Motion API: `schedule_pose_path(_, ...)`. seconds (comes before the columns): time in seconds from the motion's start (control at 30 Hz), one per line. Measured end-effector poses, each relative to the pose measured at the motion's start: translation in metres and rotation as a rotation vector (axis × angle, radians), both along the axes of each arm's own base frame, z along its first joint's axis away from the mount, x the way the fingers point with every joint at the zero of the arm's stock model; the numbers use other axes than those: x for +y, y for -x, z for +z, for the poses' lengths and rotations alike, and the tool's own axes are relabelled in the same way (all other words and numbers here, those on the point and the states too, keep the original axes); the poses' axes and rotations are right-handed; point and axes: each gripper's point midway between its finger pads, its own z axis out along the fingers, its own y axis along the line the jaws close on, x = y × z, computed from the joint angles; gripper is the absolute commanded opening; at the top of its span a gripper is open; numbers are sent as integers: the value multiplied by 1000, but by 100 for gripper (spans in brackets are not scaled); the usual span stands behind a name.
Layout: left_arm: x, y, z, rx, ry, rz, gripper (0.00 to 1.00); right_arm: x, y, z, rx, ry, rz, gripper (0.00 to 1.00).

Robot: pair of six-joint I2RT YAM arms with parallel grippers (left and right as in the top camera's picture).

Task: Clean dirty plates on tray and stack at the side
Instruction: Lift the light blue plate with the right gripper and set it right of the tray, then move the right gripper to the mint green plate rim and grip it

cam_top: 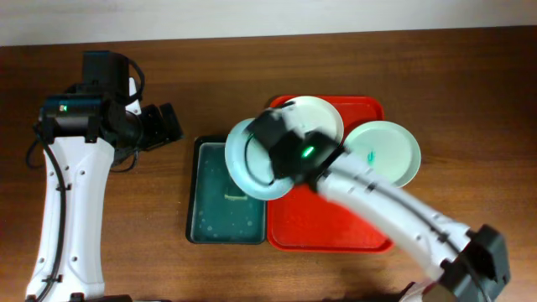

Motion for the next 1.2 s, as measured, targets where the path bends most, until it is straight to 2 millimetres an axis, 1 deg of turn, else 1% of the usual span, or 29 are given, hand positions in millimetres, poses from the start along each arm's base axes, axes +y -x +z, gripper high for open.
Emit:
schedule_pose_path(0.03,0,0,0,1,0,0,99,-3,-3,2,85,-136,10,4)
schedule_pose_path(0.1,0,0,0,0,0,0,99,-28,-15,19,133,-314,-34,4)
schedule_pose_path(0.13,0,0,0,0,0,0,99,-44,-20,30,137,-385,-65,4)
schedule_pose_path(0.17,0,0,0,0,0,0,100,-64,-22,41,136,-445,-107,4)
schedule_pose_path(0.2,0,0,0,0,0,0,99,-97,-24,58,111,-504,-180,4)
schedule_pose_path(0.27,0,0,0,1,0,0,100,-144,-22,69,96,-548,-305,4)
schedule_pose_path(0.3,0,0,0,0,0,0,99,-151,-21,70,97,-548,-326,4)
schedule_pose_path(0.33,0,0,0,1,0,0,99,-206,-14,67,96,-548,-508,4)
schedule_pose_path(0.37,0,0,0,0,0,0,100,-227,-10,62,108,-541,-591,4)
schedule_pose_path(0.4,0,0,0,1,0,0,100,-277,0,51,122,-532,-773,4)
schedule_pose_path(0.47,0,0,0,0,0,0,99,-325,10,35,138,-521,-937,4)
schedule_pose_path(0.5,0,0,0,0,1,0,99,-344,16,26,154,-524,-1003,4)
schedule_pose_path(0.57,0,0,0,0,2,-1,99,-389,30,2,191,-536,-1149,4)
schedule_pose_path(0.6,-1,0,0,0,4,-2,99,-410,40,-14,219,-542,-1221,4)
schedule_pose_path(0.63,-1,0,0,0,6,-2,99,-426,49,-28,247,-552,-1277,4)
schedule_pose_path(0.7,-1,0,0,0,6,-2,99,-443,61,-48,294,-557,-1340,4)
schedule_pose_path(0.77,-1,0,0,0,6,-2,99,-455,72,-66,344,-533,-1386,4)
schedule_pose_path(0.83,-1,0,0,0,6,-2,99,-458,77,-77,379,-506,-1400,4)
schedule_pose_path(0.93,-1,0,0,0,6,-2,99,-456,77,-90,403,-467,-1393,6)
schedule_pose_path(0.97,-1,0,0,0,6,-2,99,-454,78,-94,414,-450,-1388,16)
schedule_pose_path(1.03,-1,0,0,1,7,-2,99,-451,80,-100,427,-436,-1384,32)
schedule_pose_path(1.07,-1,0,0,0,6,-2,100,-450,82,-102,435,-430,-1384,43)
schedule_pose_path(1.1,-1,0,0,0,6,-2,99,-448,85,-104,449,-427,-1388,48)
schedule_pose_path(1.17,-1,0,0,0,6,-2,100,-444,89,-105,474,-426,-1386,63)
schedule_pose_path(1.2,-1,0,0,1,6,-2,99,-441,88,-104,478,-438,-1374,64)
